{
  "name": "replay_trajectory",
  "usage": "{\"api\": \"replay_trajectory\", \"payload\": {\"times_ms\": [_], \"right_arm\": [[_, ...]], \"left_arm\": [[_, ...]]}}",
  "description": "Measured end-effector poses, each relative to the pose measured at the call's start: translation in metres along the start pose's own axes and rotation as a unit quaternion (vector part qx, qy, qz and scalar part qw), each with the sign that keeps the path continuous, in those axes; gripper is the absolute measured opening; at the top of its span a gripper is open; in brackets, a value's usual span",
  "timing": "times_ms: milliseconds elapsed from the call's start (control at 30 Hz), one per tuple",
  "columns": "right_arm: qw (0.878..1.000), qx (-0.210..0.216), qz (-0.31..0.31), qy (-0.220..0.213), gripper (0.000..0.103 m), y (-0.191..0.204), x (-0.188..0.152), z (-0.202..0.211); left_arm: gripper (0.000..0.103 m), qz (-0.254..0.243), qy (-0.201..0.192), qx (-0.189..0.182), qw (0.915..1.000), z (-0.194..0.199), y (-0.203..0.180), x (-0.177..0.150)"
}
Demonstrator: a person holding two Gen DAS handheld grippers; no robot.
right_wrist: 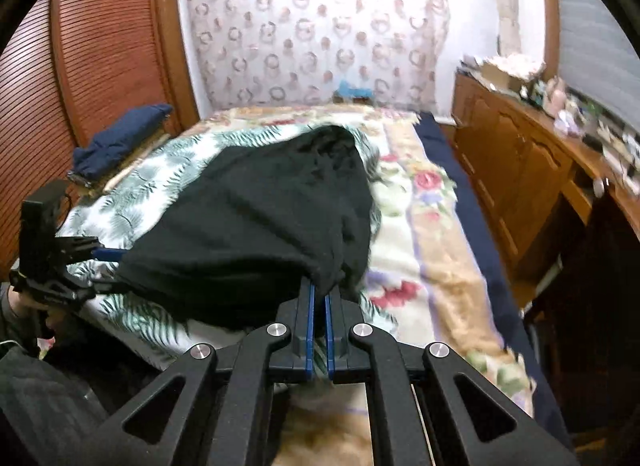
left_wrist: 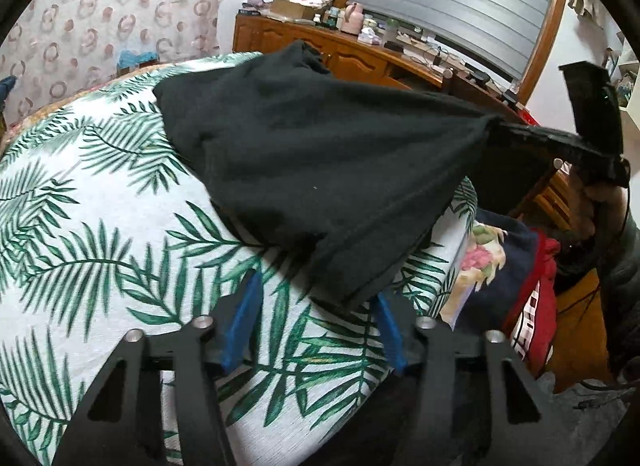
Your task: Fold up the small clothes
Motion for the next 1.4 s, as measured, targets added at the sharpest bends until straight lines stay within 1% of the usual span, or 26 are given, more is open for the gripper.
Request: {"api": "replay_trajectory", "payload": {"times_ms": [67,133,200,233,300,367,433,533,567,600,633,667,733,767,800,933,1067,1100,1167,1233,1267,1300,1333,1367,1400], "right_arm": [[1.000,0.004,-0.003,0.011,0.004,0.002,-0.005,-0.009],[1.000,0.007,0.000,0.014,0.004,0.005,0.000,-0.013],[1.000,0.005,0.003,0.014,0.004,0.005,0.004,-0.014],[1.000,0.004,0.003,0.014,0.004,0.003,0.005,-0.013],[1.000,0.003,0.004,0.011,0.004,0.004,0.007,-0.007],[1.000,0.009,0.006,0.002,0.004,0.007,0.008,-0.001],[1.000,0.017,0.005,-0.003,0.004,0.009,0.004,0.005],[1.000,0.016,-0.001,0.000,0.004,0.009,-0.004,-0.002],[1.000,0.014,-0.007,0.000,0.004,0.009,-0.006,-0.006],[1.000,0.013,-0.018,0.001,0.008,0.007,-0.006,-0.011],[1.000,0.010,-0.028,0.000,0.020,0.005,-0.005,-0.015],[0.999,0.007,-0.036,-0.005,0.037,0.003,-0.003,-0.019],[0.999,-0.007,-0.043,-0.015,0.058,-0.001,0.001,-0.026],[0.999,-0.010,-0.046,-0.020,0.058,-0.003,0.002,-0.029],[0.998,-0.008,-0.051,-0.022,0.059,-0.003,0.004,-0.034],[0.998,-0.001,-0.069,-0.011,0.059,-0.007,0.005,-0.055],[0.996,0.015,-0.082,0.018,0.059,-0.007,-0.001,-0.075],[0.996,0.018,-0.087,0.025,0.059,-0.007,-0.003,-0.078],[0.995,0.026,-0.093,0.025,0.059,-0.005,-0.003,-0.078],[0.996,0.024,-0.081,0.026,0.059,-0.002,0.000,-0.077],[0.997,0.019,-0.073,0.025,0.054,0.000,0.001,-0.077],[0.997,0.012,-0.067,0.025,0.053,-0.001,0.002,-0.075],[0.998,0.004,-0.059,0.023,0.049,0.001,0.002,-0.074],[0.998,0.004,-0.052,0.021,0.035,0.001,0.003,-0.072],[0.998,0.028,-0.047,0.023,0.023,0.007,0.003,-0.071]], "left_arm": [[0.048,-0.006,0.001,0.000,1.0000,-0.002,-0.003,0.002],[0.021,-0.010,0.002,-0.012,0.9999,-0.002,-0.007,0.003],[0.009,-0.016,-0.007,-0.012,0.9998,0.001,-0.011,0.005],[0.008,-0.022,-0.017,-0.010,0.9996,0.007,-0.014,0.007],[0.007,-0.026,-0.047,-0.019,0.9984,0.028,-0.025,0.014],[0.006,-0.033,-0.062,-0.012,0.9975,0.044,-0.031,0.018],[0.006,-0.036,-0.062,-0.009,0.9974,0.049,-0.031,0.017],[0.006,-0.030,-0.044,0.003,0.9986,0.039,-0.022,0.012],[0.006,-0.026,-0.038,0.001,0.9989,0.035,-0.020,0.010],[0.006,-0.024,-0.035,-0.001,0.9991,0.032,-0.019,0.008],[0.006,-0.025,-0.033,-0.002,0.9991,0.030,-0.019,0.008],[0.006,-0.026,-0.031,-0.001,0.9992,0.028,-0.019,0.006],[0.006,-0.027,-0.027,0.000,0.9993,0.026,-0.019,0.005],[0.006,-0.028,-0.025,0.000,0.9993,0.025,-0.020,0.004],[0.006,-0.028,-0.022,0.000,0.9994,0.024,-0.020,0.003],[0.006,-0.019,-0.011,0.004,0.9998,0.016,-0.016,-0.001],[0.006,-0.012,-0.003,0.003,0.9999,0.011,-0.012,-0.005],[0.006,-0.011,-0.001,0.003,0.9999,0.010,-0.012,-0.005],[0.007,-0.004,0.005,0.000,1.0000,0.006,-0.010,-0.007],[0.007,0.000,0.007,-0.003,1.0000,0.004,-0.010,-0.007],[0.007,0.002,0.007,-0.005,1.0000,0.003,-0.009,-0.007],[0.007,0.003,0.006,-0.007,1.0000,0.003,-0.010,-0.007],[0.007,0.003,0.006,-0.009,0.9999,0.003,-0.009,-0.006],[0.007,0.002,0.005,-0.011,0.9999,0.002,-0.010,-0.005],[0.007,0.001,0.005,-0.011,0.9999,0.002,-0.010,-0.005]]}}
Point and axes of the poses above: each gripper's, at about its wrist camera, not at the fingertips, and z roughly against the way its jaws point, y to its left, x to its top, the point moved 10 cm from there along -z, roughly the way its jaws point, and after that the axes turned 6 degrees about y, right-handed, at the moved point
